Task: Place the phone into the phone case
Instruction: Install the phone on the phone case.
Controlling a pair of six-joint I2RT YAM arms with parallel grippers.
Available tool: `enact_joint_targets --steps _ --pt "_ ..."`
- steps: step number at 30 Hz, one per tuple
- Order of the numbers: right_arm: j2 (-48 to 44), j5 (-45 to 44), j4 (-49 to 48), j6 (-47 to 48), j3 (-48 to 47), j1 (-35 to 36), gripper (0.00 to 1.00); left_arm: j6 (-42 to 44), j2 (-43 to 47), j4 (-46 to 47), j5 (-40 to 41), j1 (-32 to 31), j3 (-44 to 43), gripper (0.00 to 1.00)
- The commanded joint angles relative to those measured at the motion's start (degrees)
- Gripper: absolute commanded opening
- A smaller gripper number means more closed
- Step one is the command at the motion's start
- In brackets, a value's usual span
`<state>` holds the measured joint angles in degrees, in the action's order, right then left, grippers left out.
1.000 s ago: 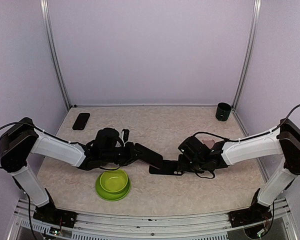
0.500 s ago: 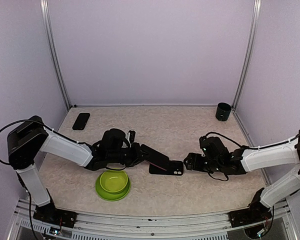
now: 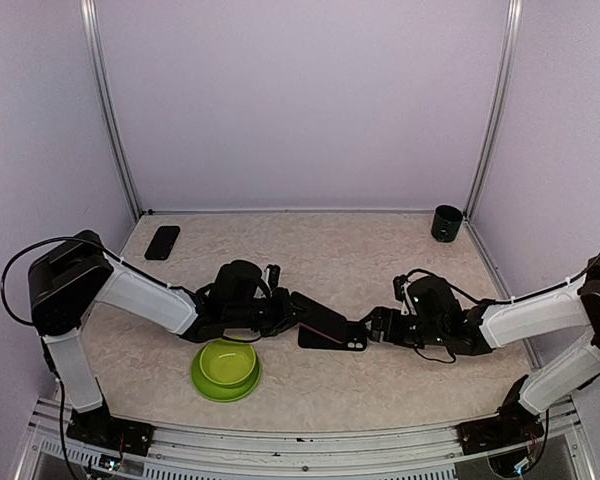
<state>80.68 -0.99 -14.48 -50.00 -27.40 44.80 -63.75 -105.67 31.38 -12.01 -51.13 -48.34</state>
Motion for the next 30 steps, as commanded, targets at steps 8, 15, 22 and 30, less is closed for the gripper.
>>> enact_joint_targets --steps 8,15,22,30 --pt "3.44 4.21 -5.91 -0.26 0.28 -0.36 0.87 -3.16 -2.32 5.21 -1.04 -1.32 -3.38 0.00" --pt "4.38 5.01 -7.51 -1.22 1.01 -0.40 0.87 -4.31 -3.89 5.55 -1.30 -1.86 -4.21 0.00" --pt "5.15 5.54 -8.66 -1.88 1.56 -0.38 0.87 -5.44 -5.47 6.20 -1.22 -2.04 -4.49 0.00" --pt "6.38 6.56 -10.29 -2.69 2.03 -0.38 0.86 -6.84 -6.33 6.33 -0.81 -2.04 -4.57 0.00"
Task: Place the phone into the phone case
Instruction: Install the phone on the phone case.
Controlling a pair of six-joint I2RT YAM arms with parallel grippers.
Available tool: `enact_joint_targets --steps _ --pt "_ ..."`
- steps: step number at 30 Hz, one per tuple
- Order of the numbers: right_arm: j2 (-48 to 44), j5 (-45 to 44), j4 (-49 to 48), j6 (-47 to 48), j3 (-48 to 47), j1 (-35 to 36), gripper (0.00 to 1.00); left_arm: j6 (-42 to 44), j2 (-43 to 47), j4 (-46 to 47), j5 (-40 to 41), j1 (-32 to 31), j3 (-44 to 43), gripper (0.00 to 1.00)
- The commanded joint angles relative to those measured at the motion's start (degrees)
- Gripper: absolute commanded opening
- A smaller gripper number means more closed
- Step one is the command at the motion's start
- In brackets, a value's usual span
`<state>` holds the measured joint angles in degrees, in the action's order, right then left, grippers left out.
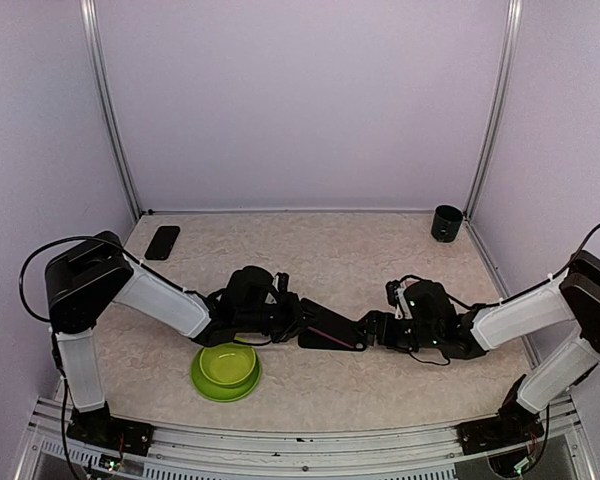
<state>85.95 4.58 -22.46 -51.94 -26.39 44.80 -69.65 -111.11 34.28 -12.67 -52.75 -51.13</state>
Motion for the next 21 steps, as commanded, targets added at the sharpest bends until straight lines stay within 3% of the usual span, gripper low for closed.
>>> enact_joint_targets --steps 1,21 --pt "1.33 1.18 -2.75 -0.93 1.18 -0.29 0.86 -1.13 -0.94 3.42 -0.16 -0.42 -1.82 0.00" --pt "6.50 6.35 -10.06 -4.69 2.48 -0.11 0.85 -1.73 -4.35 5.53 1.46 -1.83 -1.11 0.00"
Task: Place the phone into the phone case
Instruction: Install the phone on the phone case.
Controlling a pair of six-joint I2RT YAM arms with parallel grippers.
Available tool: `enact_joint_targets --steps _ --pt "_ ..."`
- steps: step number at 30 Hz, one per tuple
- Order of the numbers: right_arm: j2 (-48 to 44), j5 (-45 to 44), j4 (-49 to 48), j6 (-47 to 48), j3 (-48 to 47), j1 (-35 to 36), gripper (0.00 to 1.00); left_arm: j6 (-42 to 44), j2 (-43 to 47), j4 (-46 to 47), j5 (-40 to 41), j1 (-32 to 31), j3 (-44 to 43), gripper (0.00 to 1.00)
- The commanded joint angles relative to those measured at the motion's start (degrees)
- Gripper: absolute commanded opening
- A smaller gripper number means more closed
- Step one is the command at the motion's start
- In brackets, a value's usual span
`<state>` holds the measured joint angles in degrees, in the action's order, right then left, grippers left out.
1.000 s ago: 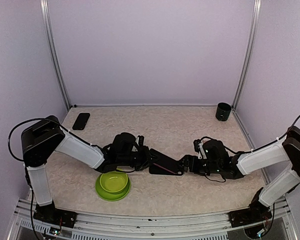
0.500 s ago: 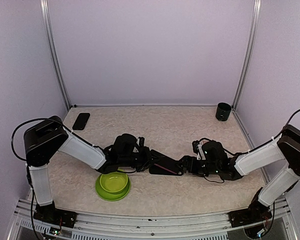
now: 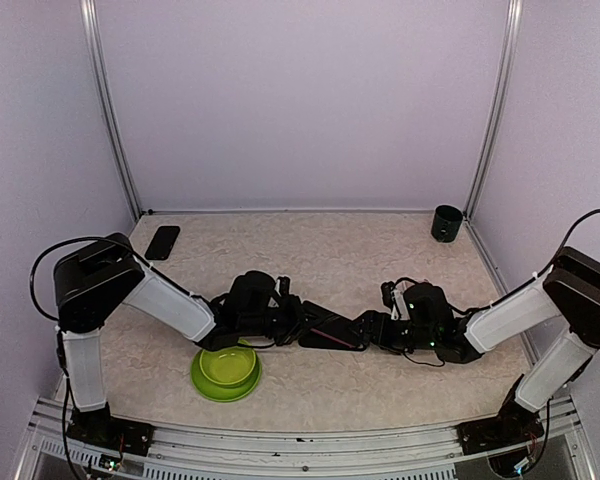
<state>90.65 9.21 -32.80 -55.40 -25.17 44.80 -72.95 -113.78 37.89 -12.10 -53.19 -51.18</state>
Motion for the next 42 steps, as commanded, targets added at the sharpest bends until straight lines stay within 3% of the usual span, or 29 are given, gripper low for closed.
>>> enact_joint_targets --steps 1,31,42 --pt "1.87 1.96 0.13 -1.35 1.21 -0.19 0.84 2.04 -1.92 1.97 1.31 -1.60 -1.04 0.00" --pt "3.04 3.67 -0.83 -1.96 0.14 0.28 0.84 0.08 -9.41 7.02 -1.11 -3.85 -0.37 0.00" --pt "-3.13 1.03 5.55 0.77 0.12 -1.25 0.85 0.63 -5.78 16.55 -1.59 -1.30 5.43 0.00"
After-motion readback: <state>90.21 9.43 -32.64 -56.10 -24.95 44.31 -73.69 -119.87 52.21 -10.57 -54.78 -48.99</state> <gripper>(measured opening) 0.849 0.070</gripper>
